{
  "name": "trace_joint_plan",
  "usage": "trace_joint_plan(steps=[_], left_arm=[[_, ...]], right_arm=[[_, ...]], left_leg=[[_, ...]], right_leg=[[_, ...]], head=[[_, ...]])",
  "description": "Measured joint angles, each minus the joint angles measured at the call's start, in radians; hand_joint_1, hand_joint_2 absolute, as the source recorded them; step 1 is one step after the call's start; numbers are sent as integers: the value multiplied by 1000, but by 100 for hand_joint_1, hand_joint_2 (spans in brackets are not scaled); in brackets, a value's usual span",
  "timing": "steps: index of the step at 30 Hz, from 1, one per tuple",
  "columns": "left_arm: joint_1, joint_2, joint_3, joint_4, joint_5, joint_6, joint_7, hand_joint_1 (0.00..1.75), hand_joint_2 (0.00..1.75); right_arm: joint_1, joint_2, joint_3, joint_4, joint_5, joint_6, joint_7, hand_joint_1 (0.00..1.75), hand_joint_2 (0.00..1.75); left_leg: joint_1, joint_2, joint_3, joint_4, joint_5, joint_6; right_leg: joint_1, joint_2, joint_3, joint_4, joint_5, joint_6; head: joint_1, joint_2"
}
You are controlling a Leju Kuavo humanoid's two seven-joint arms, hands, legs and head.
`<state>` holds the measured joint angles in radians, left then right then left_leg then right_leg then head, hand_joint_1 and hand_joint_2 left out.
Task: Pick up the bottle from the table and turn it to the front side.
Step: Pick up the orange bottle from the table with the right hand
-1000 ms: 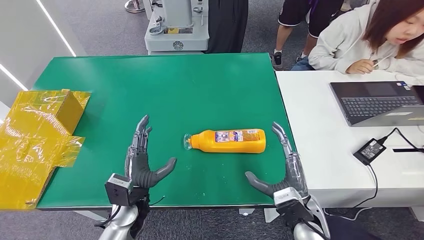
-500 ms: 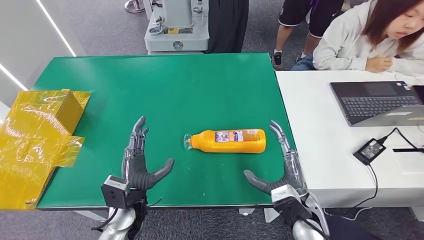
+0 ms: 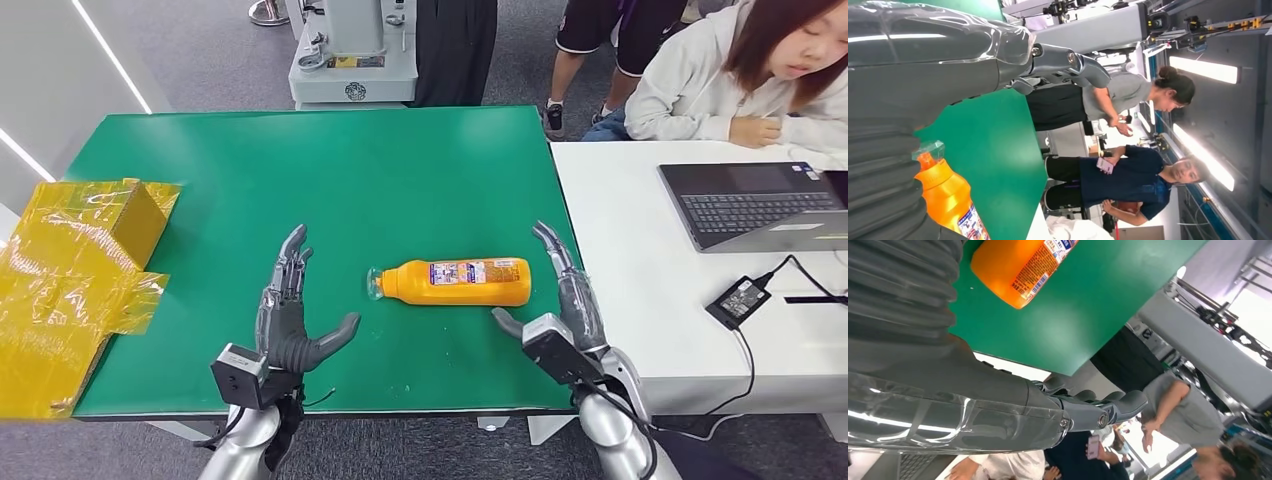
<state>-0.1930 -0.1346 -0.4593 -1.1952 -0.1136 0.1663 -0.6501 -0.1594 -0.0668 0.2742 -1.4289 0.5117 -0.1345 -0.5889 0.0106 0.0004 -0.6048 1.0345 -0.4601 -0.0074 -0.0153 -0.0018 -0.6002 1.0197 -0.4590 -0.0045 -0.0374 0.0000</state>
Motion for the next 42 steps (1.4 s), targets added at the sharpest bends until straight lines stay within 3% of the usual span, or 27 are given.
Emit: trace_joint_plan(steps=[11,19,32,42], left_arm=[[-83,-17,0,124,30,-20,-29,0,175],[-92,-18,0,167,29,-20,-30,0,175],[-93,-17,0,193,35,4,-20,0,175],[-75,-5,0,193,42,2,-20,0,175]], right_arm=[[-323,-3,133,347,87,218,106,0,175],[-444,-3,253,516,117,350,134,0,175],[-559,-8,364,665,116,371,167,0,175],[-579,-74,425,684,70,379,201,0,175]], left_leg=[[0,0,0,0,2,0],[0,0,-1,0,2,0],[0,0,0,1,2,0],[0,-1,-1,1,2,0]], right_leg=[[0,0,0,1,1,-1],[0,0,-1,1,0,0],[0,0,-1,0,1,0],[0,-1,0,0,1,0]], head=[[0,0],[0,0],[0,0],[0,0]])
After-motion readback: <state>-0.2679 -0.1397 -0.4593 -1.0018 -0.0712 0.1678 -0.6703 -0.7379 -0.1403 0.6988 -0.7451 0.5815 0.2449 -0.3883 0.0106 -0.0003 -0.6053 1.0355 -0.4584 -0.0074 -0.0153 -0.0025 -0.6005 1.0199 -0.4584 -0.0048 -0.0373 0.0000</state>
